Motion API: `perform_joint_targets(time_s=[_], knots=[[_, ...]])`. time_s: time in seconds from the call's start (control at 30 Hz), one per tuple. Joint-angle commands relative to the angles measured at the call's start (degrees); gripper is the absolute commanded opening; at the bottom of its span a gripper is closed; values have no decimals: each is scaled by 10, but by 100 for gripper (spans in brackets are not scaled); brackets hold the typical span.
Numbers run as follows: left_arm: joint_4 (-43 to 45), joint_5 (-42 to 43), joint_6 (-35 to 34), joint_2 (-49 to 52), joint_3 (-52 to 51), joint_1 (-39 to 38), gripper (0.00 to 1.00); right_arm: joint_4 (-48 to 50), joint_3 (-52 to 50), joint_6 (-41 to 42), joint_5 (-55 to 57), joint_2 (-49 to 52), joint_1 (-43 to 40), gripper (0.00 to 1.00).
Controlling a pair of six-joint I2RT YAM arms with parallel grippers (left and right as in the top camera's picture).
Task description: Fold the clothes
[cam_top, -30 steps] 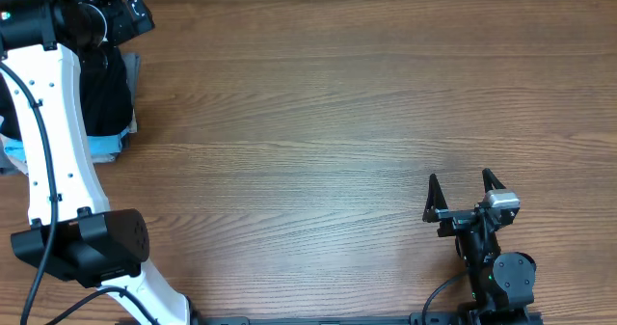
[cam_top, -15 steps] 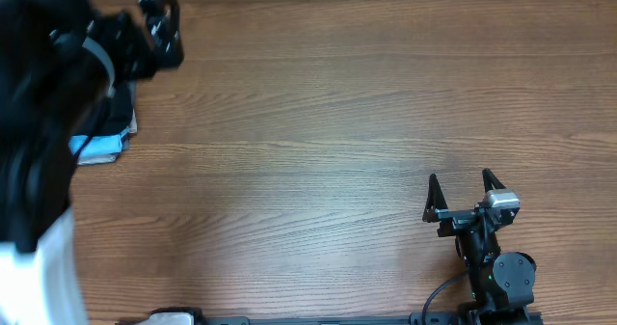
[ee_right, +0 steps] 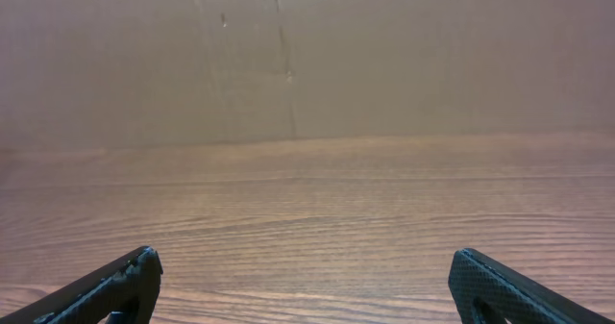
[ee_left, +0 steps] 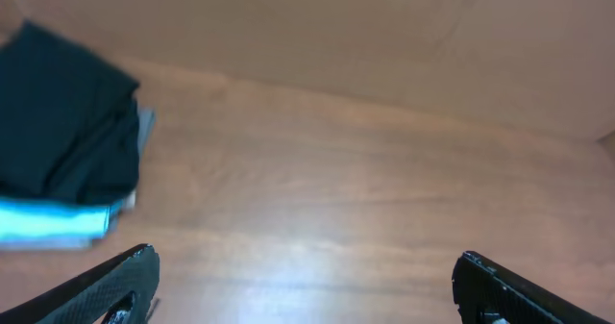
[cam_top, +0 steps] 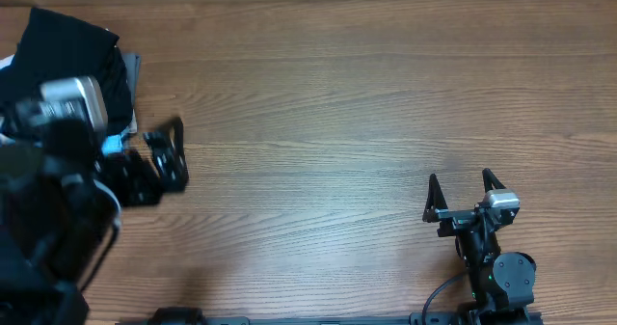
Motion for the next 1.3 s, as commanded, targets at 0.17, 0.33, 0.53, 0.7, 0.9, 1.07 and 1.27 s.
perform_joint_targets(time_s=[0.17,0.33,0.53,0.7,0.9,1.07,1.27], knots=[[110,-8,-23,-125,-271,30,100,2,-6,-2,5,-7,2,100],[279,-7,-23,-196,-462,29,100,2,-6,-2,5,-7,2,100],[531,-7,-27,-271,-679,29,100,2,-6,-2,5,-7,2,100],[669,-10,-27,-307,-803,26,100,2,-6,-2,5,-7,2,100],[745,-37,-27,-354,-893,8,100,2,-6,-2,5,-7,2,100],[749,-56,-27,-391,-928,-2,100,2,-6,-2,5,-7,2,100],[739,-79,-26,-433,-954,-15,100,2,-6,-2,5,-7,2,100]])
